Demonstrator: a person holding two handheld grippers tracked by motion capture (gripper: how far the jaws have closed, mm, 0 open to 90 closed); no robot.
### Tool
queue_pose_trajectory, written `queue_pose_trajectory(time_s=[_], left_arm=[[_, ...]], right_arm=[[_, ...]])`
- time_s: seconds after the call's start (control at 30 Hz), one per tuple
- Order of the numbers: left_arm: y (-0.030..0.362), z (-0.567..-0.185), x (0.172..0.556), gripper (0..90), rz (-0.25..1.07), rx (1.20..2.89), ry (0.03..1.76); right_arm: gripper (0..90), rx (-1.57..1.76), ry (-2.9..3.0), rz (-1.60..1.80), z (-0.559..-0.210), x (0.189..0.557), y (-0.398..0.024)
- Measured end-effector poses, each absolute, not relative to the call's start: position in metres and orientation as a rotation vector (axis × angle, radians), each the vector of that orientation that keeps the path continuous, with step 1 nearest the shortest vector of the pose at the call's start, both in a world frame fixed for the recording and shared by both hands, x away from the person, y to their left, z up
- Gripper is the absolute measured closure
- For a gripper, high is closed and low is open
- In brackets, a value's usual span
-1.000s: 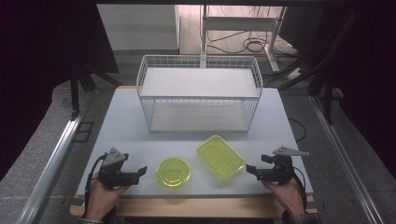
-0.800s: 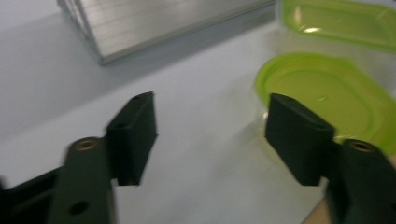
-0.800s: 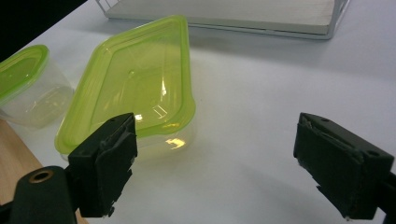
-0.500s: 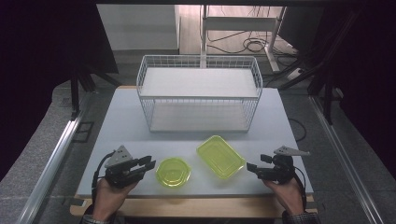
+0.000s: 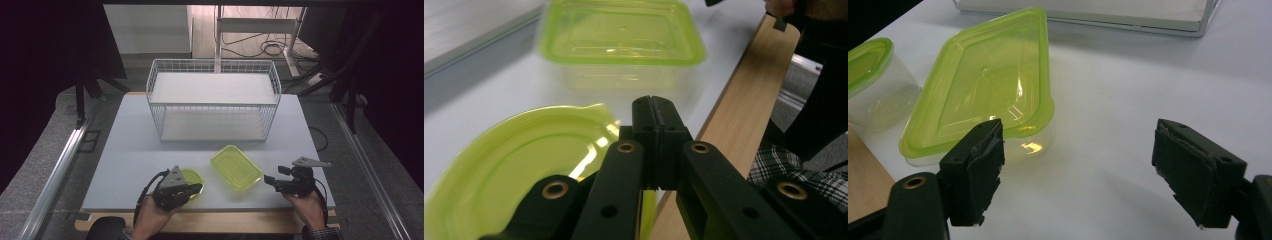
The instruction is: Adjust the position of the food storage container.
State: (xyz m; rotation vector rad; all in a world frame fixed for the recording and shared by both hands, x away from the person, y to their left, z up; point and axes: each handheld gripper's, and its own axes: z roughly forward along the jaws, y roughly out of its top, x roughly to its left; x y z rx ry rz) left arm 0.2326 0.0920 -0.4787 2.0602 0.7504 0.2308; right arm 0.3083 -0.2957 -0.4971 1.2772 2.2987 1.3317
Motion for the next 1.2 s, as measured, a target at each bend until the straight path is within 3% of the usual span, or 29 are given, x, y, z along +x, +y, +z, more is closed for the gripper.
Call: queue_pose_trajectory(time_s=[0.2, 0.5, 1.2], left_arm=[[0.072, -0.489, 0.233, 90.0, 0.239, 2.114, 0.77], [0.079, -0.495, 0.238, 90.0, 0.267, 2.132, 0.83], [0.151, -0.501, 0.268, 90.0, 0.391, 2.048, 1.088]], right_arm=[[21.3, 1.271, 2.312, 1.318, -0.498, 0.309, -0.296], [22.5, 1.252, 2.321, 1.286, -0.499, 0.309, -0.295], [23.6, 1.254, 2.329, 1.274, -0.5, 0.309, -0.295]])
